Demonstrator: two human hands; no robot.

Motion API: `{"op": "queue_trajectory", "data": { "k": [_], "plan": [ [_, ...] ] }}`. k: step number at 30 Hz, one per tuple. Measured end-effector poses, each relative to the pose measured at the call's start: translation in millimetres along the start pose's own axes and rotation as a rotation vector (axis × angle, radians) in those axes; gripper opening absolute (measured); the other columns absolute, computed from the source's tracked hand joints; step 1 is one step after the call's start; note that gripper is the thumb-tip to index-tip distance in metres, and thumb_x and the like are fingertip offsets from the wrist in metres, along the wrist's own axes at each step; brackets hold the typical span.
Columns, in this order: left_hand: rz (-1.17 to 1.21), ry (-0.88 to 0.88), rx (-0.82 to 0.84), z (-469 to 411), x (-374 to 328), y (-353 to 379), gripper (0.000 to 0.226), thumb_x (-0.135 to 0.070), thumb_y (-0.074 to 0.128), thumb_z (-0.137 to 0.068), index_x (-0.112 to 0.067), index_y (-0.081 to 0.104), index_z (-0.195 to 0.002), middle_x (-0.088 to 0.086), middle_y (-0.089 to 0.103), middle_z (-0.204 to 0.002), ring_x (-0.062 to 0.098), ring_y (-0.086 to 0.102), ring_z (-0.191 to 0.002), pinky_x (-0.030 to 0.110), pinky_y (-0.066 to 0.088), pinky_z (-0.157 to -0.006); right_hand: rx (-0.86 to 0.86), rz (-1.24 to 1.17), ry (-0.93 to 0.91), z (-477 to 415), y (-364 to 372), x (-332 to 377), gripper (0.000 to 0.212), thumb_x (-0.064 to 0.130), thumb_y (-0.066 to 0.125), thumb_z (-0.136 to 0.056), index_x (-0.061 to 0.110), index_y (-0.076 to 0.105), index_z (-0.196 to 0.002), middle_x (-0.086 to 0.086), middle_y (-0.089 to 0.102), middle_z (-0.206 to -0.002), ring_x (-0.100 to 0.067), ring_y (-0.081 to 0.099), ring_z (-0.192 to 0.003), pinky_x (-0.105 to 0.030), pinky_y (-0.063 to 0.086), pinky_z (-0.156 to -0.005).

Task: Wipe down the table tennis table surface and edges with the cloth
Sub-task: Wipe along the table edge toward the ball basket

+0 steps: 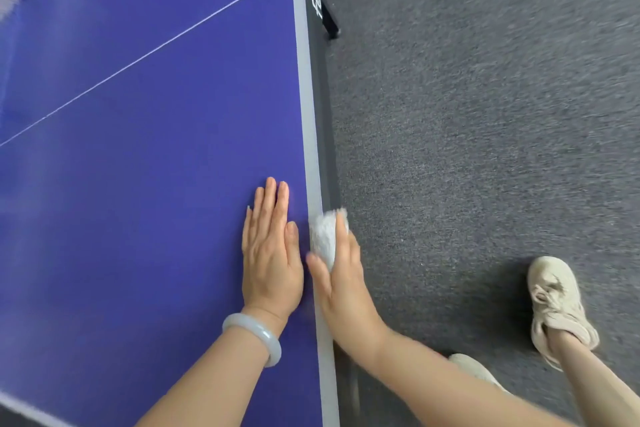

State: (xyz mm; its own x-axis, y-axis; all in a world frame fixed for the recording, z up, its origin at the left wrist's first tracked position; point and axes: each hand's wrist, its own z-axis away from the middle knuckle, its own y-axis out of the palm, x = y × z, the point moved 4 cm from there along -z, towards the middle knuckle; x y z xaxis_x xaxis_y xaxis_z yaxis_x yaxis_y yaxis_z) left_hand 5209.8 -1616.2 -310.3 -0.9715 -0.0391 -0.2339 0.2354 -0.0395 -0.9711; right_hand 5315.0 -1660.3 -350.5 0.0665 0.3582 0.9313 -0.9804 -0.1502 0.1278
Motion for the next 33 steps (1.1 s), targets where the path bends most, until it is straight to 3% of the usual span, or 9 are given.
{"op": "queue_trajectory", "data": {
  "k": [3, 5, 10, 13, 16, 18, 20, 23, 33],
  "plan": [
    [-0.015, 0.018, -0.012, 2, -2, -2, 0.056, -0.031, 0.016, -0.101, -0.016, 0.017, -0.155, -0.002, 0.014, -0.164, 0.009, 0.006, -0.151, 0.042, 0.011, -0.124, -0.011, -0.026, 0.069, -74, -11, 26, 0.07, 0.039, 0.04, -0.104, 0.027, -0.003, -0.158, -0.007, 0.003, -0.165, -0.023, 0.008, -0.152, -0.04, 0.012, -0.123],
    [-0.032, 0.015, -0.018, 3, -1, -2, 0.055, -0.028, 0.018, -0.102, -0.014, 0.018, -0.155, -0.001, 0.013, -0.164, 0.01, 0.006, -0.151, 0.042, 0.011, -0.124, -0.019, -0.056, 0.075, -99, -14, 34, 0.069, 0.042, 0.038, -0.104, 0.026, -0.001, -0.158, -0.006, 0.005, -0.165, -0.024, 0.009, -0.151, -0.04, 0.014, -0.122],
    [-0.028, 0.003, -0.021, 3, -1, -1, 0.055, -0.025, 0.019, -0.101, -0.014, 0.02, -0.156, -0.002, 0.011, -0.164, 0.01, 0.004, -0.151, 0.04, 0.008, -0.124, -0.139, -0.052, -0.018, -3, 5, -1, 0.064, 0.043, 0.035, -0.104, 0.026, 0.008, -0.159, 0.007, 0.01, -0.165, -0.007, 0.009, -0.151, -0.033, 0.01, -0.124],
    [-0.041, 0.015, -0.026, 4, -2, -1, 0.054, -0.025, 0.019, -0.103, -0.014, 0.02, -0.156, -0.003, 0.011, -0.164, 0.01, 0.004, -0.152, 0.037, 0.006, -0.124, -0.056, -0.057, -0.021, 80, 17, -31, 0.065, 0.052, 0.028, -0.102, 0.032, 0.002, -0.157, 0.028, 0.0, -0.161, 0.005, -0.001, -0.148, -0.032, 0.009, -0.123],
    [-0.041, 0.021, -0.028, 4, -2, -2, 0.055, -0.025, 0.019, -0.102, -0.015, 0.02, -0.156, -0.002, 0.011, -0.164, 0.011, 0.004, -0.152, 0.035, 0.005, -0.124, -0.027, -0.02, 0.033, 73, 15, -31, 0.072, 0.063, 0.021, -0.097, 0.032, -0.002, -0.157, 0.025, 0.003, -0.159, 0.014, -0.002, -0.143, -0.027, 0.01, -0.123],
    [-0.034, 0.019, -0.026, 2, -2, -1, 0.055, -0.025, 0.019, -0.102, -0.015, 0.019, -0.156, -0.002, 0.011, -0.164, 0.011, 0.004, -0.152, 0.034, 0.004, -0.124, -0.049, -0.021, 0.062, 28, 10, -14, 0.073, 0.054, 0.03, -0.099, 0.026, 0.0, -0.158, 0.007, 0.011, -0.162, 0.001, 0.009, -0.147, -0.024, 0.012, -0.119],
    [-0.035, 0.02, -0.032, 3, -1, -1, 0.052, -0.022, 0.021, -0.105, -0.016, 0.018, -0.156, -0.002, 0.01, -0.164, 0.01, 0.003, -0.152, 0.035, 0.004, -0.124, -0.061, -0.032, 0.129, -26, 1, 4, 0.07, 0.046, 0.037, -0.103, 0.022, 0.003, -0.158, -0.011, 0.017, -0.16, -0.026, 0.024, -0.146, -0.033, 0.02, -0.118],
    [-0.038, 0.032, -0.042, 4, 0, -1, 0.05, -0.018, 0.026, -0.107, -0.016, 0.018, -0.156, -0.002, 0.011, -0.164, 0.01, 0.004, -0.152, 0.034, 0.004, -0.124, -0.089, -0.037, 0.146, -61, -4, 19, 0.068, 0.046, 0.039, -0.103, 0.023, 0.007, -0.158, -0.017, 0.025, -0.154, -0.037, 0.036, -0.137, -0.046, 0.029, -0.114],
    [0.066, 0.06, -0.093, 8, 2, -5, 0.044, -0.018, 0.036, -0.106, -0.009, 0.039, -0.149, 0.009, 0.028, -0.16, 0.024, 0.017, -0.15, 0.043, 0.015, -0.123, -0.028, -0.043, 0.089, 66, 18, -25, 0.062, 0.04, 0.035, -0.104, 0.04, 0.001, -0.156, 0.01, 0.02, -0.158, 0.001, 0.023, -0.133, -0.021, 0.02, -0.106]
  ]
}}
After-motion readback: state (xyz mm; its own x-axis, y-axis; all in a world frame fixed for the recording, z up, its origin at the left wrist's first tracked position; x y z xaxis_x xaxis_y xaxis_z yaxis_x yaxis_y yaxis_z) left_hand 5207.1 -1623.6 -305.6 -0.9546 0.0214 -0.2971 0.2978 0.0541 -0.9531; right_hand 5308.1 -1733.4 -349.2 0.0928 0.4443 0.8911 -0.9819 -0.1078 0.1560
